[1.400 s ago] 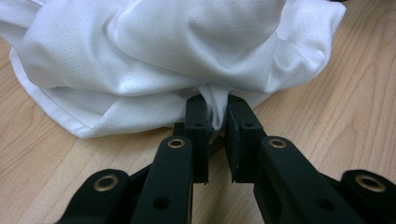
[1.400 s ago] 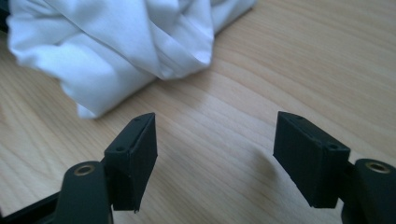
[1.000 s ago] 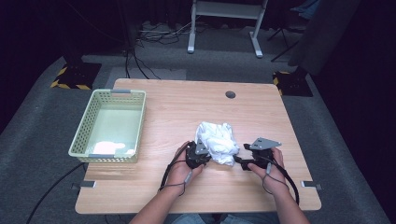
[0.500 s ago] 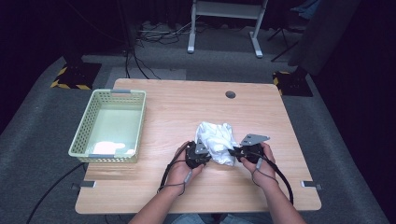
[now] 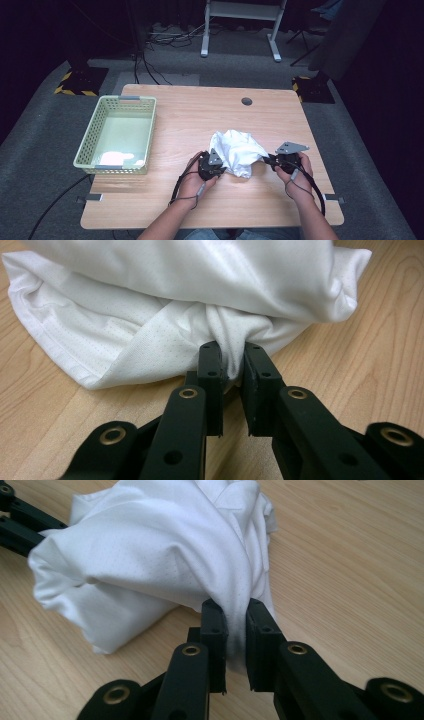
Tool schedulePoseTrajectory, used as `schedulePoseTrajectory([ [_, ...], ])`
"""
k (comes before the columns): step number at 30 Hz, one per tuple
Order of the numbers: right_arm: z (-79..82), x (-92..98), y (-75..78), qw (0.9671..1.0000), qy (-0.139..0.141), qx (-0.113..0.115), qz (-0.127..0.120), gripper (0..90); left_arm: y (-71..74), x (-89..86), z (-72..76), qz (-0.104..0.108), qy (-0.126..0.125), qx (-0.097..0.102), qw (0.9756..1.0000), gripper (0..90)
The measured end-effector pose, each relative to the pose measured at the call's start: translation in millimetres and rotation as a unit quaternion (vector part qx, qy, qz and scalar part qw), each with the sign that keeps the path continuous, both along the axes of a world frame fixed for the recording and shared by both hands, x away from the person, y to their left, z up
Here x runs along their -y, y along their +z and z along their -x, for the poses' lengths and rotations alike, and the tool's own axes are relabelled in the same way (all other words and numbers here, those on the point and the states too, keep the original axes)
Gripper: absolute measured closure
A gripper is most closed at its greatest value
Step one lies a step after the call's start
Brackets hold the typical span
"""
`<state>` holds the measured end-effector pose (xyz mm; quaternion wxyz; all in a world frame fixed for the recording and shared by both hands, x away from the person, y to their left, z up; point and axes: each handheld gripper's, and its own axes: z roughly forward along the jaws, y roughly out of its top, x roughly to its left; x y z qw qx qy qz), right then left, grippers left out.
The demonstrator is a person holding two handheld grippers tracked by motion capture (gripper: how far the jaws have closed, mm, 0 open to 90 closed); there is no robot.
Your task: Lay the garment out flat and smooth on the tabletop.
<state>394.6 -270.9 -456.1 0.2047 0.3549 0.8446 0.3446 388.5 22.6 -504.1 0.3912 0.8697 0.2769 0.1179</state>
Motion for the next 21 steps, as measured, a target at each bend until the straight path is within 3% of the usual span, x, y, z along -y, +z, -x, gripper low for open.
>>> schedulePoseTrajectory([
  [2,1.0,7.6,1.0,0.9999,-0.011,0.001,0.005,81.1,-0.1,-0.7,0.4,0.000,0.003,0.002,1.0000,80.0],
  [4,4.3,20.1,4.5,0.9985,-0.052,-0.010,0.016,81.1,-0.1,-2.2,1.0,-0.001,0.010,0.002,0.9999,80.0],
  [5,8.5,28.9,7.8,0.9951,-0.094,-0.019,0.022,81.1,-0.2,-2.8,1.5,-0.001,0.014,0.003,0.9999,80.0],
  [7,22.5,46.0,16.3,0.9810,-0.183,-0.002,0.066,80.8,-0.1,-3.3,2.5,-0.004,0.017,0.006,0.9998,79.9],
  [8,31.3,58.2,19.0,0.9733,-0.215,-0.008,0.079,70.6,0.0,-3.3,2.9,-0.004,0.018,0.006,0.9998,79.9],
  [9,36.0,66.4,16.4,0.9676,-0.228,-0.045,0.098,53.4,0.0,-3.6,3.9,-0.003,0.023,0.005,0.9997,79.8],
  [10,39.1,70.2,14.2,0.9663,-0.231,-0.056,0.099,50.4,0.1,-3.7,4.2,-0.003,0.023,0.004,0.9997,79.7],
  [12,45.3,72.2,12.3,0.9651,-0.237,-0.043,0.102,39.7,0.5,-4.4,4.6,-0.001,0.025,-0.001,0.9997,79.6],
  [13,47.6,71.6,12.4,0.9662,-0.236,-0.036,0.097,37.9,1.4,-4.8,5.1,-0.005,0.025,-0.003,0.9997,79.5],
  [18,46.6,57.8,12.5,0.9828,-0.180,0.016,0.037,35.7,4.5,-6.1,8.4,-0.022,0.025,-0.006,0.9994,78.8],
  [21,38.3,41.8,1.8,0.9921,-0.124,0.001,0.014,35.8,6.0,-7.5,9.3,-0.027,0.024,-0.009,0.9993,78.7],
])
